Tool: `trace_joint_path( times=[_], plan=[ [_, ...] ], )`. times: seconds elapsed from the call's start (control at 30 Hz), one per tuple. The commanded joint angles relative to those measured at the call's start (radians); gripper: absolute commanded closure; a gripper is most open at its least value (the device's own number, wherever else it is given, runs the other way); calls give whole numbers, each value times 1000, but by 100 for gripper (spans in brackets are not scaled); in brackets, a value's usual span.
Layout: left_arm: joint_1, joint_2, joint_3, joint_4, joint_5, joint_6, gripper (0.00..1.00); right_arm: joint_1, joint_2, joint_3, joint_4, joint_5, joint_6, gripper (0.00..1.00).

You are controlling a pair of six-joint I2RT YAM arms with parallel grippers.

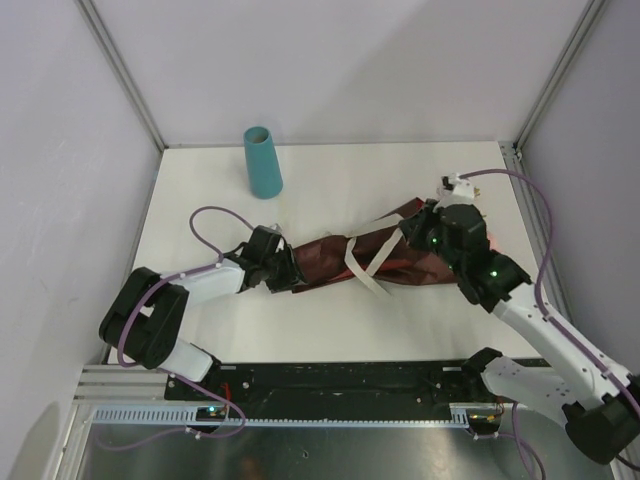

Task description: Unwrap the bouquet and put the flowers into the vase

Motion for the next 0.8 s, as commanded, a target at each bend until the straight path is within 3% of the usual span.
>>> trace_joint_path(
  times=[0.0,0.27,0.5,0.63,0.77],
  plan=[
    [-6,30,-23,-58,-114,10,51,-26,-90,50,105,30,-89,100],
    [-6,-36,-24,-61,-147,4,47,-61,-132,163,179,5,-165,100],
    [-7,-226,64,-123,-157,27,31,-63,-93,196,1,-124,-50,100],
    [-7,-326,160,-170,-169,126,30,-63,-99,156,-47,-225,-33,100],
    [-28,-424,209,-117,-92,369,32,-62,-128,107,-39,-308,-32,100]
  ],
)
